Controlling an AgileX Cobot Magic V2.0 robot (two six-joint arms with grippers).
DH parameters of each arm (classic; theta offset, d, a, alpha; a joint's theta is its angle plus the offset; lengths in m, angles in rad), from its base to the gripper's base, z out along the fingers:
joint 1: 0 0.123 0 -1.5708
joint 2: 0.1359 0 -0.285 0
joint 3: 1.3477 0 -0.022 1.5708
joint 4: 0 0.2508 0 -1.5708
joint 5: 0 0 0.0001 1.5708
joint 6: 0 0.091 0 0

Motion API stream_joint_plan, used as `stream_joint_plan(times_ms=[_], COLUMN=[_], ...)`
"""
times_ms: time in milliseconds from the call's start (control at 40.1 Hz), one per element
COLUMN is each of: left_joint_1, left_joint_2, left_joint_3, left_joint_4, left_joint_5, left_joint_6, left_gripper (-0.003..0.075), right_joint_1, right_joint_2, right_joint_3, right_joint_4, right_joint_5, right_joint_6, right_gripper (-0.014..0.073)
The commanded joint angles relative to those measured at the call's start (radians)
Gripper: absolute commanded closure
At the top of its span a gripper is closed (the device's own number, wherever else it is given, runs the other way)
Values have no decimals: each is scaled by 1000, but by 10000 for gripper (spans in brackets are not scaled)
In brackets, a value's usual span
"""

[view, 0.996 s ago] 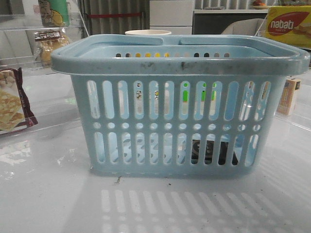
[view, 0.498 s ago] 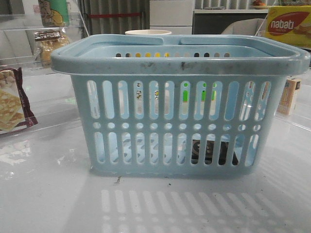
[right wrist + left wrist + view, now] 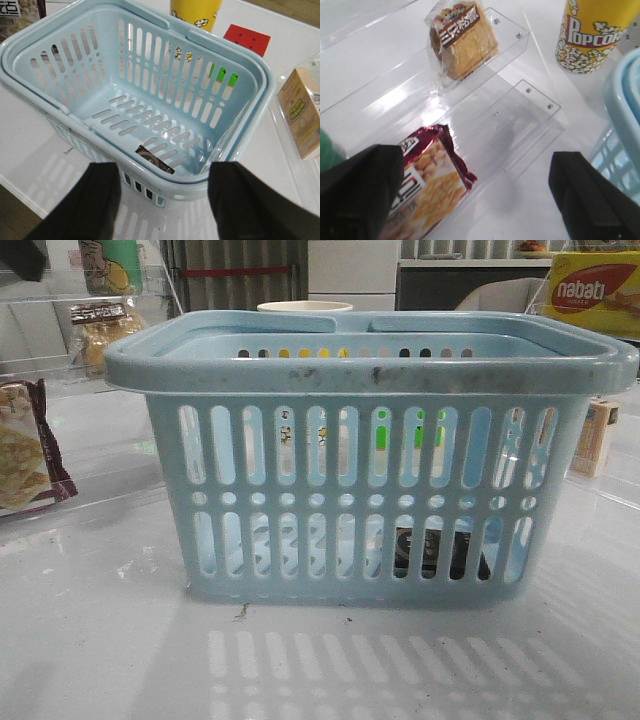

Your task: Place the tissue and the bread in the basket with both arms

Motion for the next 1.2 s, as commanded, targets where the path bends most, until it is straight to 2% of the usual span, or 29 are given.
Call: stream_joint_plan(times_ms=[0,149,399,672,747,971,1171], left_joint_1=[-4,19,25,26,26,26,26], left_joint_2=[97,284,469,566,571,566,525], left_joint_3=[-132,-308,-524,-606,-604,-604,-604], left_joint_4=[10,2,-24,-24,-24,-22,-22], left_joint_5=[-80,-66,-77,-137,-142,-128,-97], left_joint_6=[1,-5,-5,-5,-5,-5,-5], left_gripper=[85,85,85,95,151,416,573], right_joint_1=[1,1,1,1,1,1,1], right_joint_2=[-5,-5,-5,-5,-5,-5,-5], right_joint_3=[-27,-27,-27,-27,-27,-27,-27], right_joint_4=[-13,-13,-13,-13,-13,-13,-13], right_joint_5=[-71,-71,-71,-72,-72,-72,-72], right_joint_6=[-7,-7,-7,-7,-7,-7,-7], right_gripper=[94,94,94,94,94,94,94])
